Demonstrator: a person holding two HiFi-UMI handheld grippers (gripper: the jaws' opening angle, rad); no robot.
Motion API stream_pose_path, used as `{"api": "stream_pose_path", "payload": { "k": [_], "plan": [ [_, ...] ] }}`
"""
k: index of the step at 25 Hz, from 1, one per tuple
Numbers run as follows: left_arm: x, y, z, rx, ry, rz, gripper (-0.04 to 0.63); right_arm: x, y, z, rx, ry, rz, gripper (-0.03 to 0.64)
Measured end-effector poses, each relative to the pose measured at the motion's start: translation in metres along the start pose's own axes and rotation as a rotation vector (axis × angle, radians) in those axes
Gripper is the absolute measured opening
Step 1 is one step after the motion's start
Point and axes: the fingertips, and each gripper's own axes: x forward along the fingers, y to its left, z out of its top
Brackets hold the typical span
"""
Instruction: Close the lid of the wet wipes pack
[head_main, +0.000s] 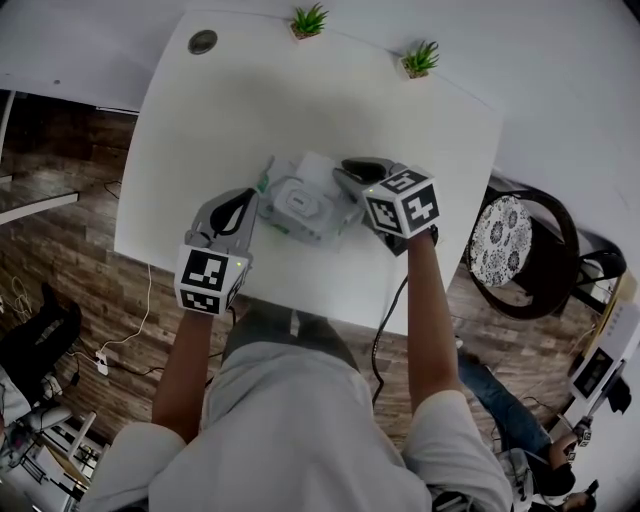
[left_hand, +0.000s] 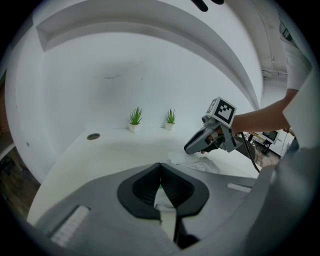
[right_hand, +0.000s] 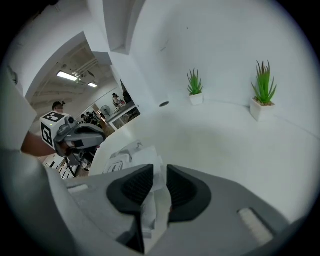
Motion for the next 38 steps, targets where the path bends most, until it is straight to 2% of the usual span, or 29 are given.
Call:
{"api": "stream_pose_path", "payload": {
  "k": [7, 15, 30, 38],
  "plan": [
    [-0.004, 0.003, -0.002, -0.001, -0.003, 0.004, 0.008, 0.004, 0.003, -0.001, 0.034, 0.011, 0.037, 0.091],
    [-0.012, 0.002, 0.005, 0.008, -0.025, 0.004, 0.008, -0.011, 0.012, 0.011, 0.0, -0.029, 0.002, 0.091],
    [-0.033, -0.015, 0.002, -0.001, -0.048, 0.007, 0.008, -0.034, 0.075, 0.014, -0.124, -0.056, 0.066, 0.091],
    [-0.04, -0.021, 0.003, -0.004, -0.056, 0.011, 0.009, -0.02, 0.106, -0.002, -0.124, -0.033, 0.121, 0.091]
  ]
}}
